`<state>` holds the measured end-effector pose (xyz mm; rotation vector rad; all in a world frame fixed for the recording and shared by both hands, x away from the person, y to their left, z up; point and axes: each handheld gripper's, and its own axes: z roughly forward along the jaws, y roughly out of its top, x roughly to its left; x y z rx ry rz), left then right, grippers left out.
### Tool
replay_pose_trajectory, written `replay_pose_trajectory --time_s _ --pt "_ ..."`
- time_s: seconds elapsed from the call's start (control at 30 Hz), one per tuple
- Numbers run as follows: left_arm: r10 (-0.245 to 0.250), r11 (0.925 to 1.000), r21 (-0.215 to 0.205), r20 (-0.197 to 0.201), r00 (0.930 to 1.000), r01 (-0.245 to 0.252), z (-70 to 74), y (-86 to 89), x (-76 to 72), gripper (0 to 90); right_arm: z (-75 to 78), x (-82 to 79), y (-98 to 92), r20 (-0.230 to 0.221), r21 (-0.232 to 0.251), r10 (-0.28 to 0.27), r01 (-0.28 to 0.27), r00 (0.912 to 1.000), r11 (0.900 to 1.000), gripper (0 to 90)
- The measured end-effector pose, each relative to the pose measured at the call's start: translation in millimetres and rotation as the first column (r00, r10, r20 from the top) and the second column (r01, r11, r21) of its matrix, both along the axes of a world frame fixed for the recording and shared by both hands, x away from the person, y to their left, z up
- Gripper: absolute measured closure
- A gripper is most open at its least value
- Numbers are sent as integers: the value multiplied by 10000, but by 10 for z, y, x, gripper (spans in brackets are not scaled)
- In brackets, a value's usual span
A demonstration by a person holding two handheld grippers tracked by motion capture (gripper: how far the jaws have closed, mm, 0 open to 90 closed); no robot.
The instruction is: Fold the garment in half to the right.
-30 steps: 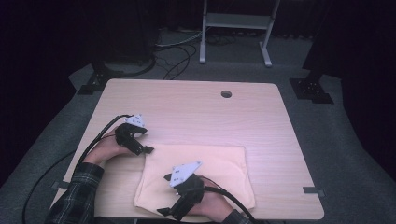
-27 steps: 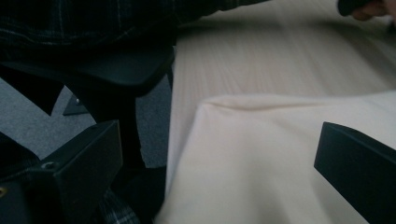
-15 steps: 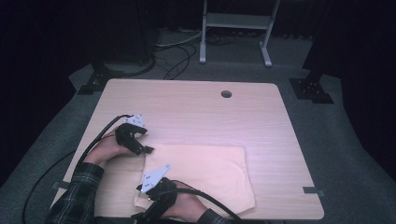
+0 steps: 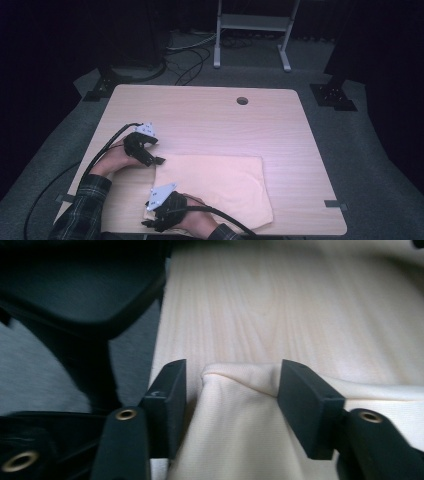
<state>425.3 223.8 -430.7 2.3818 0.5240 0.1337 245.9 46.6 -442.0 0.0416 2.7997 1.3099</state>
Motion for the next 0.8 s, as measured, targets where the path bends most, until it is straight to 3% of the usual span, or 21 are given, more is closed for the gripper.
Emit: replay_pose_trajectory --time_s 0.07,0.1,0.4,0.5,0.6,0.8 --pt "-128 9999 -38 -3 9999 128 7 1 -8 93 -1 -20 4 192 -44 -71 72 9998 10000 490" --pt "-322 9995 -64 13 9995 322 16 -2 -19 153 -5 -39 9 475 -56 -158 160 9987 9999 520" --pt "-1444 9892 -292 -146 9894 1440 55 -2 -74 500 -4 -33 8 667 13 -616 616 9959 9981 673" --pt "-1709 9847 -399 -275 9849 1698 54 -9 -87 631 -1 -8 3 448 62 -733 731 9963 9973 718" --pt "-1911 9807 -489 -372 9809 1892 49 -11 -85 707 4 36 -3 131 103 -675 674 9976 9977 754" --pt "-2161 9756 -475 -335 9758 2144 51 -28 -97 794 14 126 -6 -432 87 -410 414 9982 9991 797"
